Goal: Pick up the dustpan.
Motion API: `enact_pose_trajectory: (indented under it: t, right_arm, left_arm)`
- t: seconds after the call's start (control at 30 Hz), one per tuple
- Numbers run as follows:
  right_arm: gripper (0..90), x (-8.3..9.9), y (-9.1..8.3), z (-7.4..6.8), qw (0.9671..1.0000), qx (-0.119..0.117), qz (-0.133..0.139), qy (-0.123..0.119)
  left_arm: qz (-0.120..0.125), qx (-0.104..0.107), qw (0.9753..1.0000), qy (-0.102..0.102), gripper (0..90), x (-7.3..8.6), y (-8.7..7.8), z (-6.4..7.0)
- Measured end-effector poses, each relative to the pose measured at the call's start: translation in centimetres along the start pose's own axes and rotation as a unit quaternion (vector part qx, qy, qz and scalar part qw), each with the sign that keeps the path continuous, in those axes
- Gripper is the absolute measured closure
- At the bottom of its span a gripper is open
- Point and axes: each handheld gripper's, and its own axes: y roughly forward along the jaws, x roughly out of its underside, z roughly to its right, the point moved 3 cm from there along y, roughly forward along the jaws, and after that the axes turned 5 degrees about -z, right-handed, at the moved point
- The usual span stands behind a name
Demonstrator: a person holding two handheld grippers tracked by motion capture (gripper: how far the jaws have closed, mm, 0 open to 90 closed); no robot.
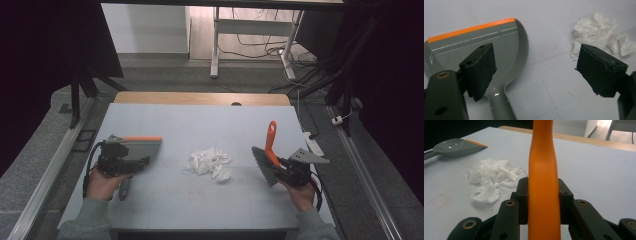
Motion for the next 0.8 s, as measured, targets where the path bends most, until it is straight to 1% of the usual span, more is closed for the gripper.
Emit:
enact_pose_trajectory:
  t: [0.1,0.2,0.23,0.3,0.43,0.53,0.6,0.7,0.8]
  right_arm:
    - [70.2,0.0,0.2,-0.2,1.0000,0.001,-0.005,-0.004]
    - [70.2,0.0,0.4,-0.4,0.9999,-0.001,-0.008,-0.008]
    - [70.2,0.0,0.4,-0.4,0.9999,-0.002,-0.008,-0.007]
    - [70.2,0.0,0.4,-0.4,0.9999,-0.002,-0.007,-0.009]
    - [70.2,-0.1,0.4,-0.4,0.9999,-0.006,-0.005,-0.009]
    - [70.2,-0.2,0.4,-0.4,1.0000,-0.006,-0.002,-0.006]
    - [70.2,-0.2,0.5,-0.4,1.0000,-0.006,-0.002,-0.007]
    - [70.2,-0.3,0.7,-0.4,0.9999,-0.008,-0.003,-0.008]
    - [70.2,-0.4,1.0,-0.5,0.9999,-0.008,-0.003,-0.011]
  left_arm:
    - [-0.016,-0.004,0.9998,-0.011,15.2,0.5,0.3,-0.3]
    - [-0.046,-0.017,0.9986,-0.017,14.3,1.3,1.0,-0.8]
    - [-0.046,-0.017,0.9986,-0.017,14.1,1.3,1.0,-0.8]
    - [-0.055,-0.021,0.9981,-0.021,13.9,1.8,1.1,-1.0]
    - [-0.065,-0.027,0.9969,-0.033,12.8,2.7,1.2,-1.6]
    - [-0.072,-0.024,0.9964,-0.037,10.1,3.5,1.5,-2.0]
    - [-0.076,-0.025,0.9960,-0.040,10.0,3.7,1.6,-2.2]
    - [-0.077,-0.031,0.9952,-0.051,9.9,4.1,1.8,-2.7]
    - [-0.083,-0.038,0.9938,-0.063,10.3,4.5,2.0,-3.2]
